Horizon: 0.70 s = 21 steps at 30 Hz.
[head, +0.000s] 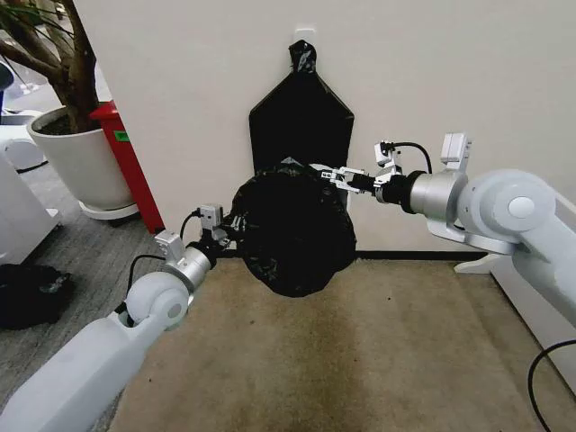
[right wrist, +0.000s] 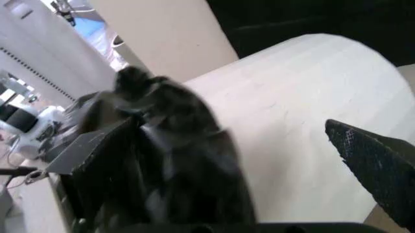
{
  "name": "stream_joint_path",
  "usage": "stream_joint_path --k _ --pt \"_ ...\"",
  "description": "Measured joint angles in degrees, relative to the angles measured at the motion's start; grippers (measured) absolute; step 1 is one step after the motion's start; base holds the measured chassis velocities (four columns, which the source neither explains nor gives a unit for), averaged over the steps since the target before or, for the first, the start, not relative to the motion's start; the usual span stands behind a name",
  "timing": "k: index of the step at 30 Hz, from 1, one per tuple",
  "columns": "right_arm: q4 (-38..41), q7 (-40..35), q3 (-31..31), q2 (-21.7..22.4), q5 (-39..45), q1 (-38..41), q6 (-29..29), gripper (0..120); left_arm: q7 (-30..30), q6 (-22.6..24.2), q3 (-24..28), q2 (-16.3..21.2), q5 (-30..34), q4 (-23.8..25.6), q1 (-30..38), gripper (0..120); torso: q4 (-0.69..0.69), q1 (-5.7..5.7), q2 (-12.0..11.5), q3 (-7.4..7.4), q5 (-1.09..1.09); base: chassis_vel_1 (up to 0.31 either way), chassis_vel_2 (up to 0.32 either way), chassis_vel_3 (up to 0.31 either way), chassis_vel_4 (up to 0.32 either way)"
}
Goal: Place the garbage bag over the trash bin.
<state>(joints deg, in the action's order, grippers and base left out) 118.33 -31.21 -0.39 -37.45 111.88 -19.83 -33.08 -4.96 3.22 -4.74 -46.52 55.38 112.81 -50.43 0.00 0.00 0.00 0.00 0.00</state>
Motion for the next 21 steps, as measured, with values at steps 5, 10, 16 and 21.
stream_joint_path --k 5,10,16,21 --pt "-1.9 0.1 -0.1 -0.3 -1.2 0.0 0.2 100 0.3 0.0 0.0 0.1 0.2 0.8 -0.3 0 0.00 0.00 0.0 0.00 0.00 0.000 0.000 0.000 0.000" --pt "-3.7 0.8 -0.2 -0.3 -2.2 -0.1 0.3 100 0.7 0.0 0.0 0.4 0.3 1.3 -0.6 0 0.00 0.00 0.0 0.00 0.00 0.000 0.000 0.000 0.000" --pt "-5.9 3.5 -0.3 -0.3 -4.3 -1.4 0.7 100 1.0 -0.3 -0.1 0.6 0.6 1.8 -0.9 0 0.00 0.00 0.0 0.00 0.00 0.000 0.000 0.000 0.000" --pt "-7.1 6.7 -0.3 -0.1 -5.9 -2.7 1.8 100 1.1 -0.4 -0.1 0.5 1.3 2.0 -0.9 0 0.00 0.00 0.0 0.00 0.01 0.000 0.000 0.000 0.000"
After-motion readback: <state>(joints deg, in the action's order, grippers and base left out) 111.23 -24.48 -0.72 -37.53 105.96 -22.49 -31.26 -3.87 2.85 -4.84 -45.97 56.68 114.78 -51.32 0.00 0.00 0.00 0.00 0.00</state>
